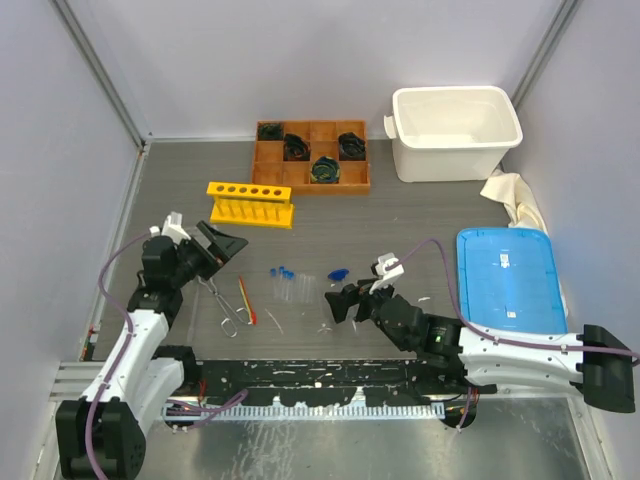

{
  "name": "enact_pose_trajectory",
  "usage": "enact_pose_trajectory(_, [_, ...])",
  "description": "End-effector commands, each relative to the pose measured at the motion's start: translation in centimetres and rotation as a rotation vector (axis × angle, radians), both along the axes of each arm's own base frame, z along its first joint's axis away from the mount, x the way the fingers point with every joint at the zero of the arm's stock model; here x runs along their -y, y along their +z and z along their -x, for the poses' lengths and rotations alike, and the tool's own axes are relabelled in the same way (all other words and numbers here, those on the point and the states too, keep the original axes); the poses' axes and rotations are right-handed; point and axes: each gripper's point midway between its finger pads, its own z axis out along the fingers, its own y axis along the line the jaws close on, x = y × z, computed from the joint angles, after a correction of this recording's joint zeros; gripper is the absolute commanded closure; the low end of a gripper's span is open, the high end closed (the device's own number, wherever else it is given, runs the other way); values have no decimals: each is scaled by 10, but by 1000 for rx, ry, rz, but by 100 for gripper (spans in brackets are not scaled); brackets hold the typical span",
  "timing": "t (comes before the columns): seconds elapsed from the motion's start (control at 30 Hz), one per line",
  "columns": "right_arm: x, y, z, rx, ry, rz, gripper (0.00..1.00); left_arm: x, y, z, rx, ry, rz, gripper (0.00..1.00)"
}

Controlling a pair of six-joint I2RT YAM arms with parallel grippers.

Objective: Organize the chemistry lab equipment
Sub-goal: Pick up the test tube at the center of the board.

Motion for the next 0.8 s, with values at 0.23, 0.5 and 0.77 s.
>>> enact_pose_trajectory(0.23, [0, 37, -2, 60, 0, -59, 0, 14, -20, 6, -57, -88, -24, 7])
enact_pose_trajectory(0.5, [-7, 17, -10, 5, -35, 110, 3, 30, -25, 16, -71, -182, -174, 19])
enact_pose_trajectory(0.77, [-46, 25, -38, -31, -116, 332, 26, 39, -14, 33, -31, -227, -378, 45])
